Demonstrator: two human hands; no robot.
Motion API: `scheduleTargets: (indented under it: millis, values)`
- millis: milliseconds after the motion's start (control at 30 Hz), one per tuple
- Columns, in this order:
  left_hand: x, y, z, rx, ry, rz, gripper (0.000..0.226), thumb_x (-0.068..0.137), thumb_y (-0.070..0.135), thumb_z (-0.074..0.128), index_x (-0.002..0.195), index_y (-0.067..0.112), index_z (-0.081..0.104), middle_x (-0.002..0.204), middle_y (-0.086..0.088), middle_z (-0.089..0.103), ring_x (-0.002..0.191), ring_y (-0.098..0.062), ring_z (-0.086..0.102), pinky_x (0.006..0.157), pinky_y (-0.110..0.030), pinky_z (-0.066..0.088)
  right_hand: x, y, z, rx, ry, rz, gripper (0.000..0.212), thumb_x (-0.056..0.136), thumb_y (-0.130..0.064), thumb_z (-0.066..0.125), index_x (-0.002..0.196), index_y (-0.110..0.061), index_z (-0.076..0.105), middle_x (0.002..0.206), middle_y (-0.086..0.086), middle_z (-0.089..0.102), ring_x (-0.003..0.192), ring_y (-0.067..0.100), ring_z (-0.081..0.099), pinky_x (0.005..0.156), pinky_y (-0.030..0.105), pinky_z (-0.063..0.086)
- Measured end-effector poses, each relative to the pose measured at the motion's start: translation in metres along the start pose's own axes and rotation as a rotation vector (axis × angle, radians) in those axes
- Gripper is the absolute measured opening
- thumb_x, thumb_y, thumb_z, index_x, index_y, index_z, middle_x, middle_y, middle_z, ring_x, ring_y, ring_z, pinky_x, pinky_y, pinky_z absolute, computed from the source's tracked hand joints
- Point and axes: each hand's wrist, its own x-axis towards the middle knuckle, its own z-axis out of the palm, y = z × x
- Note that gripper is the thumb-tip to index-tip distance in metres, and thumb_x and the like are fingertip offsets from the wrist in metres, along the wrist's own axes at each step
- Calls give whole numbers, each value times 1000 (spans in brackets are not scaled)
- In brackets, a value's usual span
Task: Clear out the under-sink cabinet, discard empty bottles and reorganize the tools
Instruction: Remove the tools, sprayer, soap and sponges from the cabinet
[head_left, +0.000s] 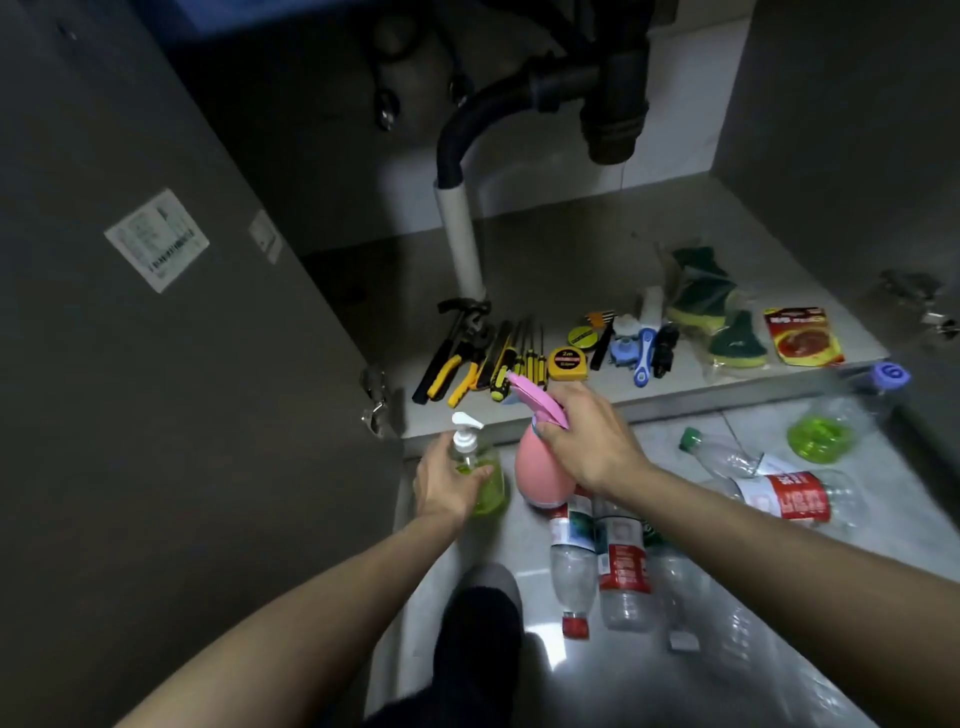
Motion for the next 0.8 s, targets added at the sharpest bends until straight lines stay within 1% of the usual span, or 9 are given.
scheduleTargets:
  millis: [67,167,267,333,433,500,600,700,800]
  values:
    - [12,-17,7,-18,16,-51,55,72,24,86,120,26,60,119,-2,67,112,-27,61,98,-41,49,12,3,17,-6,-31,20,16,97,-30,61,110,-23,64,105,1,56,95,24,57,83,42,51]
    - [26,-38,16,-34,49,-110,55,74,22,85,121,20,57,120,-7,62,113,-29,59,98,-43,48,29,6,38,-9,-69,19,21,96,-30,61,116,-23,65,106,1,57,96,25,58,83,41,51]
    - [32,-52,21,-17,108,-133,58,72,20,85,121,15,55,119,-10,59,112,-29,58,98,-41,47,40,10,56,-48,-127,1,16,95,-28,61,109,-21,65,106,3,58,96,27,58,79,38,49]
    - [32,-57,23,-25,132,-147,57,72,18,85,120,14,53,119,-9,56,113,-27,56,98,-38,45,43,15,67,-70,-172,1,16,95,-25,63,108,-18,65,108,6,60,97,27,58,79,37,48]
    - [30,-59,21,-41,131,-158,53,72,16,86,112,14,52,117,-9,57,110,-26,56,94,-34,45,40,20,75,3,-214,35,21,93,-19,68,114,-17,67,111,5,61,99,24,56,81,33,46]
    - [28,-56,19,-22,119,-167,50,73,15,84,110,13,51,117,-10,58,110,-27,56,93,-33,44,38,21,75,58,-220,56,23,92,-18,69,115,-18,69,111,4,61,100,23,56,83,33,48]
    - [26,-45,14,17,90,-197,50,76,10,79,117,10,52,120,-11,55,113,-29,56,95,-33,44,39,18,71,100,-245,98,21,90,-23,73,111,-20,70,108,2,65,98,22,60,84,36,53]
    - [23,-30,5,27,69,-227,53,78,8,75,125,12,50,125,-11,54,113,-29,56,92,-32,45,42,12,65,76,-303,129,33,88,-30,75,117,-19,65,111,2,64,101,23,61,85,37,54]
    - [25,-15,-6,-1,62,-208,68,81,9,75,140,15,42,135,-11,53,120,-29,55,103,-37,45,47,9,54,35,-367,114,47,84,-29,79,125,-17,60,118,4,63,108,27,61,94,44,52]
